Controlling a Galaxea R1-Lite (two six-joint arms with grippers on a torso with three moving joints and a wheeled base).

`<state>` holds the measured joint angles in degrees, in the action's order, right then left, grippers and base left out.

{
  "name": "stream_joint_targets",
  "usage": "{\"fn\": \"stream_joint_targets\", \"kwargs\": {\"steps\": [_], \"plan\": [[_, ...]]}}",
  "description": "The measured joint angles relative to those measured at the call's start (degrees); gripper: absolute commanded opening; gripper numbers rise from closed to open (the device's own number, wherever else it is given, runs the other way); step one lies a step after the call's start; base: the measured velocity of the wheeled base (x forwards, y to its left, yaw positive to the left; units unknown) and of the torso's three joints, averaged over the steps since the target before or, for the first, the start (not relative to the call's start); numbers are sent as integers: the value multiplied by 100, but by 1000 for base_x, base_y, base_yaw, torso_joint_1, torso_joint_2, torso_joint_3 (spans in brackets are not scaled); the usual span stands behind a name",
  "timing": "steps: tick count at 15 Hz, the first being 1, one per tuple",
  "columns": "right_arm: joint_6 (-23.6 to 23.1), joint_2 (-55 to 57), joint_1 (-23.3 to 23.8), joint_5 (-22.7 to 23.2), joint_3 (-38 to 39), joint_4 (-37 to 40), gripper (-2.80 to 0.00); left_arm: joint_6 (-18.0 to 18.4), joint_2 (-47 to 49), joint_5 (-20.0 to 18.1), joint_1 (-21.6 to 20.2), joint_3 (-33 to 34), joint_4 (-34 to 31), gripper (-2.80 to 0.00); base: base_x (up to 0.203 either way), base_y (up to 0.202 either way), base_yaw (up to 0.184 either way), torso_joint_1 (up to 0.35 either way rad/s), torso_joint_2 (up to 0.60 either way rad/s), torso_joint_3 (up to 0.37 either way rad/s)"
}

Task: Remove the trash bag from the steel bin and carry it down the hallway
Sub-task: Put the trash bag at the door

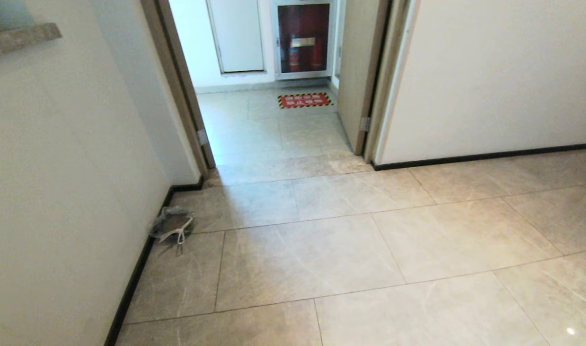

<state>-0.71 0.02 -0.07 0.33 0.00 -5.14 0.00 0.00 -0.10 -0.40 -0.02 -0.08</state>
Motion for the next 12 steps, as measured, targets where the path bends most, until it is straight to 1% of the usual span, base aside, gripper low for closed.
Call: {"fn": "stream_joint_targets", "kwargs": {"steps": [12], "plan": [[2,0,0,-5,0,0,-280,0,0,2,2,2,-2,-280,2,11,-176,2,3,4]]}}
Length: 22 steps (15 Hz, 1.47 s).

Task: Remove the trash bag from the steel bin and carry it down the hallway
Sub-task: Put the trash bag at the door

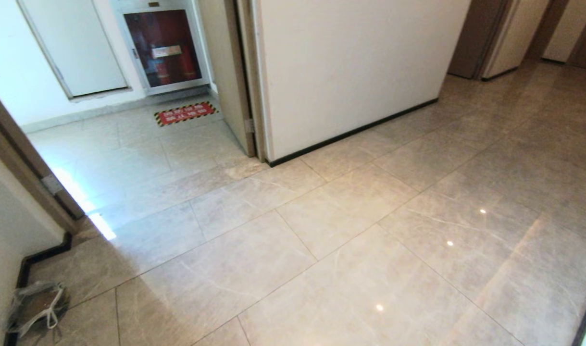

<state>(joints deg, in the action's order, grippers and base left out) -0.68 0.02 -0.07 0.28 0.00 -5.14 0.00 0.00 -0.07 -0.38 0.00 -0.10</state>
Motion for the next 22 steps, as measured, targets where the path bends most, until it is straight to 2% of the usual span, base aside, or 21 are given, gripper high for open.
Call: {"fn": "stream_joint_targets", "kwargs": {"steps": [11,22], "plan": [[-26,0,0,12,0,0,-280,0,0,-2,-4,-5,0,-280,2,8,-160,1,4,2],[-26,0,0,23,0,2,-280,0,0,-2,-4,-2,2,-280,0,0,0,0,0,0]]}}
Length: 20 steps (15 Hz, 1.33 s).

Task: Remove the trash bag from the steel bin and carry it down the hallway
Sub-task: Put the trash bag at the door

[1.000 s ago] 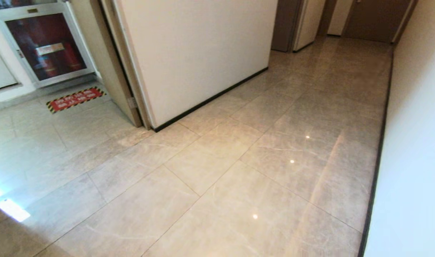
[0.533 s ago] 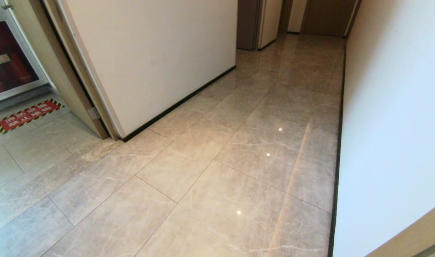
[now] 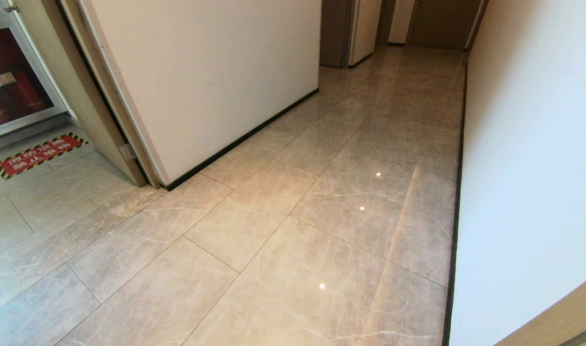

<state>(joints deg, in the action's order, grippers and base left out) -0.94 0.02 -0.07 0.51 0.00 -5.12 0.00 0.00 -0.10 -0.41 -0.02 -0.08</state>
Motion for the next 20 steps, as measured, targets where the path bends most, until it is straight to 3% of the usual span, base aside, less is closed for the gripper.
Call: {"fn": "stream_joint_targets", "kwargs": {"steps": [20], "plan": [[45,0,0,-25,0,-5,-280,11,0,-6,1,0,6,-280,0,0,0,0,0,0]]}}
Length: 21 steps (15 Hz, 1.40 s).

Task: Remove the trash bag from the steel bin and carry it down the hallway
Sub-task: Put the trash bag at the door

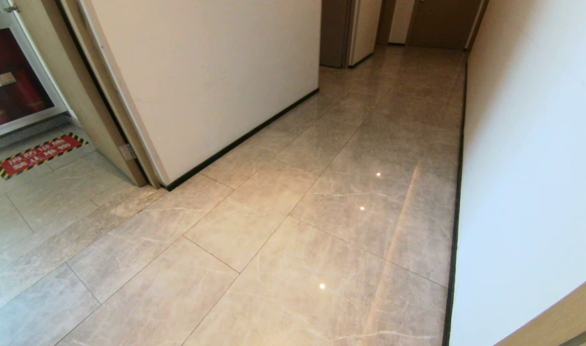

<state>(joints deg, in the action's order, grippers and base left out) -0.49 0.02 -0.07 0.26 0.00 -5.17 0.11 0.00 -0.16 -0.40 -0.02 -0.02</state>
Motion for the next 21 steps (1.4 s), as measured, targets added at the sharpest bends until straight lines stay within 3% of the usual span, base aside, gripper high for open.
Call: {"fn": "stream_joint_targets", "kwargs": {"steps": [11,21], "plan": [[-1,0,0,2,0,5,-280,160,0,-4,2,-2,-27,-280,0,0,0,0,0,-3],[-4,0,0,3,0,5,-280,252,0,-10,-1,-9,-30,-280,0,0,0,4,2,-174]]}}
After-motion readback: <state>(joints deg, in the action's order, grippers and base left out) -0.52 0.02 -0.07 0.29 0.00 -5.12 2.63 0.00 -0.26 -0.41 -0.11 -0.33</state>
